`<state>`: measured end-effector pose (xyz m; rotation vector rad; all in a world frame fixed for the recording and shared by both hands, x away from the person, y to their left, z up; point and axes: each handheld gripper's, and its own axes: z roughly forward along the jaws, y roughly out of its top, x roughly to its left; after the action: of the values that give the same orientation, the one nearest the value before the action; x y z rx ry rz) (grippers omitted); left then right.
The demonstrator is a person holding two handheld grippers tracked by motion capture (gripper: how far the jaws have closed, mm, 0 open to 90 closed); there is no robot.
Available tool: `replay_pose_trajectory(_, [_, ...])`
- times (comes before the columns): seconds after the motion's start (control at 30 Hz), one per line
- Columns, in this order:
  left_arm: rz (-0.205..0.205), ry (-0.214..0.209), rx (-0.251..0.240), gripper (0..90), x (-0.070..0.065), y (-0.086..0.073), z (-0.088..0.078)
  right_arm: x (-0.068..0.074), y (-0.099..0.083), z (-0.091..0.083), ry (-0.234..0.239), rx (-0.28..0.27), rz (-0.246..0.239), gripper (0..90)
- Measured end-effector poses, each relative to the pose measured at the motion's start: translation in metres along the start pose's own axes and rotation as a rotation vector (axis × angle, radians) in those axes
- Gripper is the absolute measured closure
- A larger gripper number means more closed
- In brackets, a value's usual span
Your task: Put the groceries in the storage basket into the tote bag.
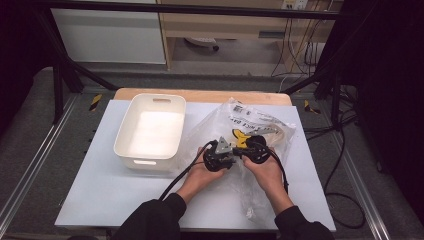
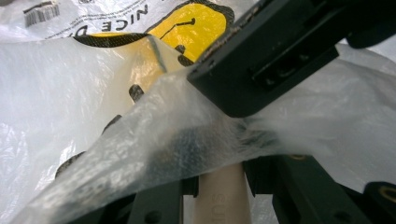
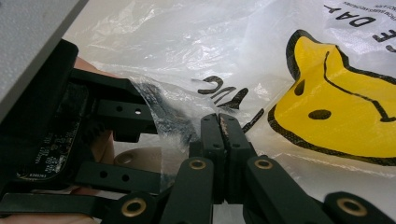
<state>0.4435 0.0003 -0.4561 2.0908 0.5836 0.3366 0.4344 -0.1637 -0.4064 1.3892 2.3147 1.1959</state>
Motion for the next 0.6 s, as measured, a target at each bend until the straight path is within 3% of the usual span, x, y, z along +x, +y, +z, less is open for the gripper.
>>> replay_pose_trajectory(0.13, [-0.033, -0.005, 0.027, 69.9, 0.001, -0.001, 0.0, 0.0, 0.0, 0.0, 0.0, -0.001, -0.001, 90.0])
replay_pose_trajectory(0.23, [-0.069, -0.021, 0.009, 70.0, 0.003, 0.0, -0.001, 0.0, 0.0, 0.0, -0.002, 0.002, -0.001, 90.0])
replay_pose_trajectory(0.6, [-0.076, -0.016, 0.014, 52.7, -0.003, -0.002, -0.016, -0.002, -0.001, -0.001, 0.001, -0.005, 0.004, 90.0])
